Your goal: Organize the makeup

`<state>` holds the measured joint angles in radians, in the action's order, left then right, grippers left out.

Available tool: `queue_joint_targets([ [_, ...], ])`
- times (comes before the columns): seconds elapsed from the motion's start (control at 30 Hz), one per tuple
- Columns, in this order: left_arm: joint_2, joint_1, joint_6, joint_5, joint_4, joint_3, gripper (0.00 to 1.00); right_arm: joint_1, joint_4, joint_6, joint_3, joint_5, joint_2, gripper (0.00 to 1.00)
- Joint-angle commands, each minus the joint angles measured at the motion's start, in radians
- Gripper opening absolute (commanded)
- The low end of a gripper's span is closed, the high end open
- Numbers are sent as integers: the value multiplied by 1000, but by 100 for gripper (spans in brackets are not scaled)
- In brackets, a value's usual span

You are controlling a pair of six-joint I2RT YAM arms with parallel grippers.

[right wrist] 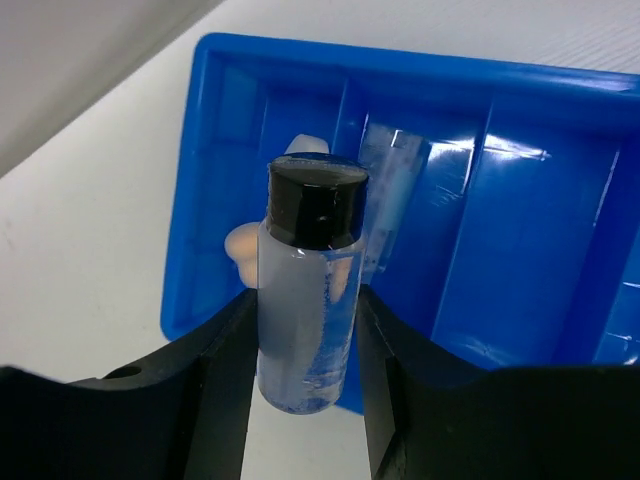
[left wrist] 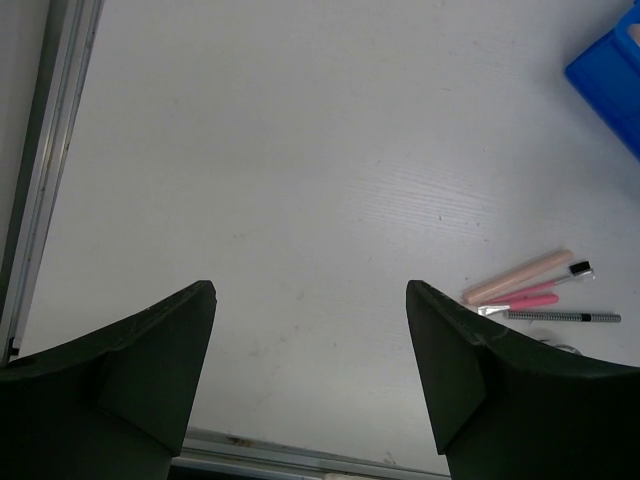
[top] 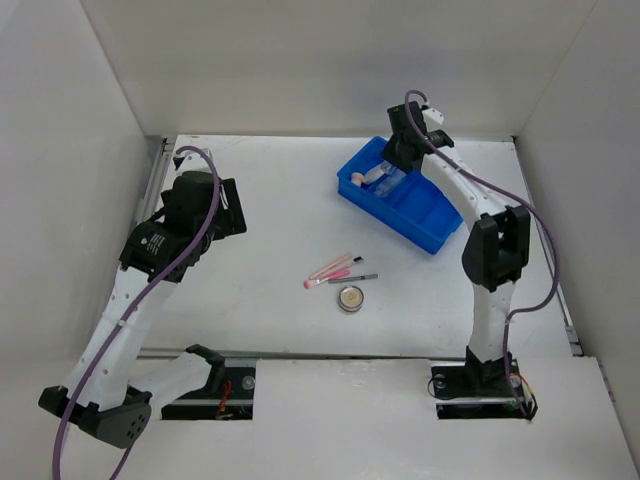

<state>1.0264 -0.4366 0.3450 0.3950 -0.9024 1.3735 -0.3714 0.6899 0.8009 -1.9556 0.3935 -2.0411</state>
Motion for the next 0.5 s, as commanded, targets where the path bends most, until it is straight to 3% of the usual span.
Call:
queue_joint_targets([
  [0.0,8,1,-30,39,2,28,74,14,16,-28,-66,-50,-68,30],
  [0.27,17,1,-31,48,-26,70,74,71,2,-5,-77,-73,-136,35],
  [0.3,17,1,-31,48,-26,70,74,80,2,-5,-77,-73,-136,38],
  [0.33,17,1,-31,48,-26,70,74,80,2,-5,-77,-73,-136,50],
  [0.47,27,1,-21,48,-26,70,74,80,2,-5,-68,-73,-123,77],
])
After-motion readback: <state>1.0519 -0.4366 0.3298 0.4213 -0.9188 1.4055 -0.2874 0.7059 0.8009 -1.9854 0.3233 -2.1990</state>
